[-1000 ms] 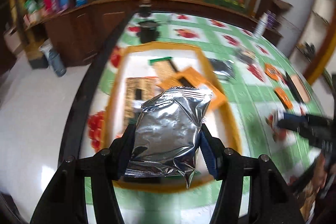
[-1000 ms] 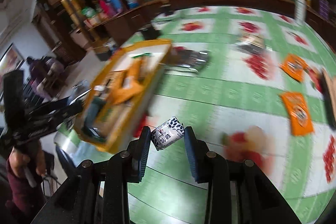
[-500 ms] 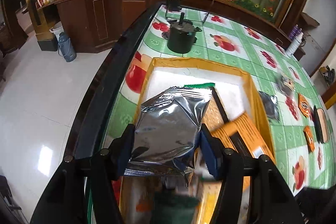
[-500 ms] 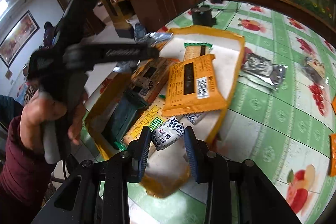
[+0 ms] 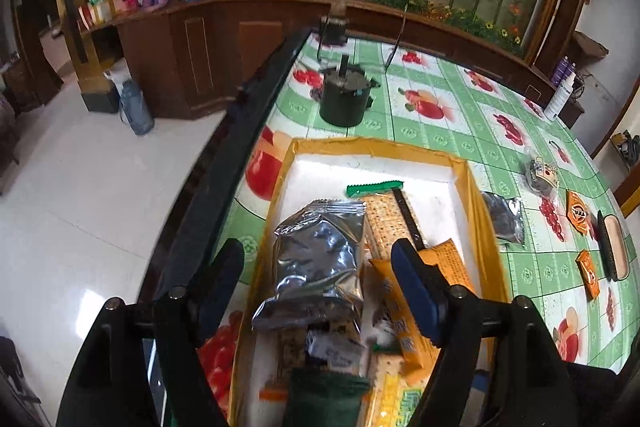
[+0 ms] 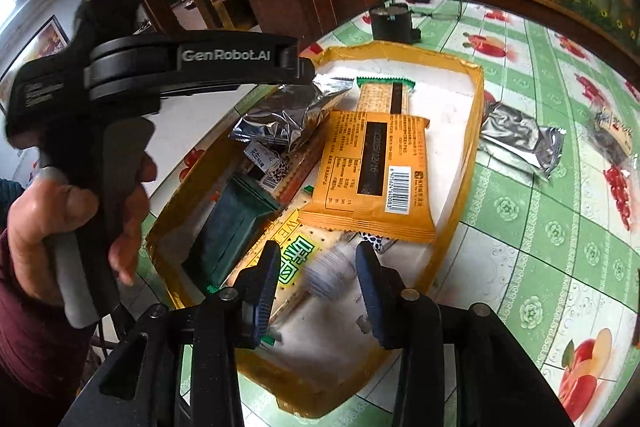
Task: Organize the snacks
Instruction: 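Carry the foil packet and candy over the tray while both tools release them, then move both tools back over the table toward the remaining packets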
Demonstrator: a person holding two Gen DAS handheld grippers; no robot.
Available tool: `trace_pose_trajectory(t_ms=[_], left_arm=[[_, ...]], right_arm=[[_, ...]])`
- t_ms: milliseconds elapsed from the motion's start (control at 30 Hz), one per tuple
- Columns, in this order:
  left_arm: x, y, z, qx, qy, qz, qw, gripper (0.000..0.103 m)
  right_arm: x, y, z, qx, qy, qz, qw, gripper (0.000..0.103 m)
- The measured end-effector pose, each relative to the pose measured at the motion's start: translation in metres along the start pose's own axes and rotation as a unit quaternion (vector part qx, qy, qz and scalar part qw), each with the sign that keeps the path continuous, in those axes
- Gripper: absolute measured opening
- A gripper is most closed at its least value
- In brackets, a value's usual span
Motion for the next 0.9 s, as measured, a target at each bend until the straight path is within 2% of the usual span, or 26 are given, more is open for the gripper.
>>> trace_pose_trajectory(t_ms=[100, 167, 333, 433, 500, 567, 600, 700, 800, 900], left_arm=[[0.005, -0.007, -0.026, -0.012, -0.036, 0.015, 0.9991, 0.077], [0.010, -0.011, -0.044, -0.021, -0.061, 0.023, 0.9976, 0.084], [0.027, -0.021, -0.088, -0.031, -0.119, 0.035, 0.9917, 0.084], [0.038, -0.027, -0.120, -0.029, -0.185, 0.036, 0.9817, 0.084], [0.052, -0.033, -0.145, -0.036, -0.250, 0.047, 0.9666, 0.085], [0.063, -0.039, -0.163, -0.050, -0.300, 0.059, 0.9509, 0.091], [0.073, -0.044, -0.175, -0.057, -0.334, 0.070, 0.9383, 0.093], [0.092, -0.060, -0.202, -0.062, -0.389, 0.099, 0.9139, 0.095], [0.107, -0.077, -0.219, -0.050, -0.419, 0.125, 0.8980, 0.097], [0.117, -0.090, -0.229, -0.042, -0.431, 0.141, 0.8902, 0.099]], right_arm=[[0.003, 0.001, -0.010, 0.005, -0.012, 0.000, 1.000, 0.043], [0.007, 0.001, -0.019, 0.011, -0.021, 0.003, 1.000, 0.043], [0.021, -0.006, -0.046, 0.036, -0.048, 0.018, 0.998, 0.043], [0.033, -0.015, -0.070, 0.082, -0.080, 0.021, 0.993, 0.043], [0.041, -0.023, -0.092, 0.141, -0.111, 0.014, 0.984, 0.043], [0.050, -0.029, -0.112, 0.193, -0.133, 0.011, 0.972, 0.045], [0.055, -0.034, -0.122, 0.213, -0.145, 0.014, 0.966, 0.050], [0.068, -0.044, -0.149, 0.247, -0.178, 0.035, 0.952, 0.060], [0.077, -0.053, -0.169, 0.267, -0.202, 0.055, 0.941, 0.061], [0.085, -0.060, -0.180, 0.274, -0.211, 0.070, 0.936, 0.064]])
Point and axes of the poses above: each gripper's, at about its wrist camera, not at the fingertips, and z roughly the way its jaws point, y to its left, x to its underside, the point moved 6 cm from there along z, roughly the way its jaws point, and after that the axes turned 13 degrees about -z, right-handed, at the moved point
